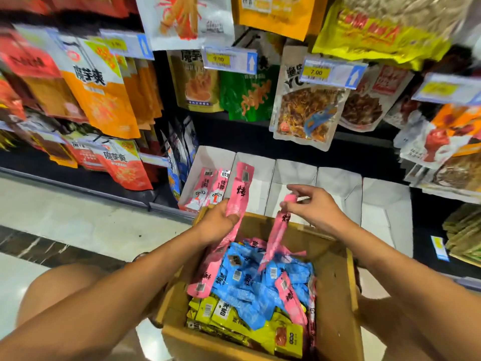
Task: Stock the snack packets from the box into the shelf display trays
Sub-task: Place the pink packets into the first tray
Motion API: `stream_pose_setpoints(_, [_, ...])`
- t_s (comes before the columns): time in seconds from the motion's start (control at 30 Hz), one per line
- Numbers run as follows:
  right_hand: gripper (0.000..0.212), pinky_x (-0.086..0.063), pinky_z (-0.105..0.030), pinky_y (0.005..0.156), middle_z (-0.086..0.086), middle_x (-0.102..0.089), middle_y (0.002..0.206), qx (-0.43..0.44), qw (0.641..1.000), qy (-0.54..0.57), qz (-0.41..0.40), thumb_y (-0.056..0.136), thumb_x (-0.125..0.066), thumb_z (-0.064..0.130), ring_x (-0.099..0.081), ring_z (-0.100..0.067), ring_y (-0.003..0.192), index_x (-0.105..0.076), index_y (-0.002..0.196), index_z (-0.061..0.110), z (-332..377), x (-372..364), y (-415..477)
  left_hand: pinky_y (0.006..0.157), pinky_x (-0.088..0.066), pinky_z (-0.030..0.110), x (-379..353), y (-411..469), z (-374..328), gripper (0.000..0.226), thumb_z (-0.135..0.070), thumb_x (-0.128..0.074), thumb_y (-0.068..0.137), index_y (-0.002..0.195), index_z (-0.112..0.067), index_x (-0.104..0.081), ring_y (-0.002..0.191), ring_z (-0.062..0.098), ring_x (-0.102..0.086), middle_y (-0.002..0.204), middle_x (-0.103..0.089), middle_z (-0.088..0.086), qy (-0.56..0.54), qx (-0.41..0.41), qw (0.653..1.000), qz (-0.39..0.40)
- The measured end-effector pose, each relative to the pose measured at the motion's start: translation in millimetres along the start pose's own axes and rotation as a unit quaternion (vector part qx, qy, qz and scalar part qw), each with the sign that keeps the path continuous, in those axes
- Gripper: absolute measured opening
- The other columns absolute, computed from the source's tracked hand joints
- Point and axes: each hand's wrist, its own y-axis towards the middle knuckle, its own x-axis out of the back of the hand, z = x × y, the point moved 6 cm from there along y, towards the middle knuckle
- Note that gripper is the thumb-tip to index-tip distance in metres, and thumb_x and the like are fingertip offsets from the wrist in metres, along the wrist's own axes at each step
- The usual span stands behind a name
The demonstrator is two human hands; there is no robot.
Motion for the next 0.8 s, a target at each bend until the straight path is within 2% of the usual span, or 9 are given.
stream_pose_setpoints(0.1, [0.040, -0.054, -0.034, 0.081, 0.009, -0.074, 0.100, -0.017, 0.999, 0.046, -0.012, 0.078, -0.079, 0.045, -0.071, -0.013, 0.092, -0.072, 0.112, 0.026, 14.8, -0.7, 13.0, 0.095, -0.055, 0.036, -1.3, -3.6, -22.3, 0.062, -0.065, -0.071, 0.086, 0.133, -0.029, -0.056, 0.104, 0.009, -0.068, 0.115, -0.071, -0.009, 0.006, -0.027, 0.999, 0.042])
stream_pose_setpoints(0.13, [0.031, -0.054, -0.036, 0.077, 0.007, -0.076, 0.093, -0.026, 0.998, 0.062, -0.011, 0.080, -0.078, 0.044, -0.073, -0.015, 0.089, -0.074, 0.103, 0.024, 17.3, -3.1, 16.6, 0.097, -0.055, 0.034, -3.0, -1.8, -24.7, 0.067, -0.066, -0.077, 0.079, 0.133, -0.030, -0.057, 0.110, 0.008, -0.069, 0.120, -0.072, -0.011, 0.006, -0.029, 0.999, 0.045])
stream_pose_setpoints(0.27, [0.027, -0.058, -0.033, 0.066, 0.004, -0.077, 0.084, -0.063, 0.994, 0.082, -0.024, 0.084, -0.070, 0.046, -0.074, -0.010, 0.079, -0.076, 0.093, 0.022, 16.5, -15.8, 29.4, 0.074, -0.059, 0.020, -14.0, 10.8, -19.0, 0.034, -0.017, -0.085, 0.083, 0.111, -0.024, -0.065, 0.082, 0.002, -0.073, 0.096, -0.077, -0.007, -0.020, -0.017, 0.999, 0.043])
stream_pose_setpoints(0.33, [0.035, -0.059, -0.031, 0.061, 0.004, -0.077, 0.083, -0.084, 0.993, 0.077, -0.034, 0.079, -0.069, 0.054, -0.074, -0.010, 0.076, -0.076, 0.092, 0.022, 9.5, -22.2, 36.8, 0.060, -0.051, 0.010, -17.5, 16.2, -12.4, 0.028, -0.005, -0.080, 0.085, 0.095, -0.027, -0.066, 0.067, -0.006, -0.068, 0.080, -0.073, -0.015, -0.039, -0.009, 0.999, 0.026])
stream_pose_setpoints(0.4, [0.044, -0.059, -0.031, 0.061, 0.006, -0.077, 0.082, -0.099, 0.991, 0.081, -0.035, 0.076, -0.070, 0.062, -0.074, -0.010, 0.076, -0.076, 0.095, 0.022, 4.8, -26.8, 41.6, 0.056, -0.048, 0.006, -19.7, 21.4, -8.7, 0.029, -0.001, -0.078, 0.086, 0.089, -0.027, -0.066, 0.062, -0.011, -0.066, 0.072, -0.071, -0.019, -0.074, 0.005, 0.997, 0.018])
stream_pose_setpoints(0.47, [0.055, -0.059, -0.032, 0.066, 0.005, -0.076, 0.094, -0.105, 0.987, 0.115, -0.044, 0.080, -0.071, 0.063, -0.072, -0.011, 0.083, -0.071, 0.113, 0.019, 3.7, -28.7, 44.3, 0.070, -0.056, 0.014, -21.0, 29.7, -5.1, 0.022, -0.002, -0.077, 0.088, 0.095, -0.021, -0.070, 0.075, -0.004, -0.072, 0.085, -0.078, -0.009, -0.118, 0.022, 0.993, 0.015])
stream_pose_setpoints(0.53, [0.064, -0.058, -0.034, 0.074, 0.000, -0.070, 0.114, -0.126, 0.975, 0.177, -0.043, 0.087, -0.068, 0.057, -0.070, -0.014, 0.093, -0.055, 0.134, 0.016, 0.7, -32.6, 43.4, 0.093, -0.059, 0.036, -17.8, 36.3, -3.9, 0.023, -0.005, -0.077, 0.088, 0.109, -0.014, -0.072, 0.097, 0.016, -0.076, 0.105, -0.079, 0.005, -0.174, 0.032, 0.984, 0.001])
stream_pose_setpoints(0.7, [0.041, -0.055, -0.039, 0.090, 0.000, -0.072, 0.114, -0.189, 0.950, 0.237, 0.078, 0.091, -0.064, 0.054, -0.067, -0.022, 0.106, -0.066, 0.116, 0.021, -17.0, -73.8, 31.1, 0.101, -0.055, 0.048, -4.9, 49.8, 0.8, 0.029, -0.013, -0.076, 0.090, 0.118, -0.011, -0.069, 0.104, 0.028, -0.074, 0.110, -0.078, 0.009, -0.271, 0.040, 0.962, 0.002])
stream_pose_setpoints(0.8, [0.038, -0.056, -0.040, 0.094, -0.006, -0.076, 0.106, -0.183, 0.922, 0.324, 0.105, 0.092, -0.069, 0.037, -0.072, -0.024, 0.099, -0.066, 0.117, 0.008, -12.0, -90.0, 27.2, 0.103, -0.053, 0.053, 0.1, 58.5, 5.6, 0.038, -0.015, -0.080, 0.087, 0.122, -0.006, -0.069, 0.106, 0.033, -0.073, 0.113, -0.077, 0.013, -0.297, 0.046, 0.954, -0.002])
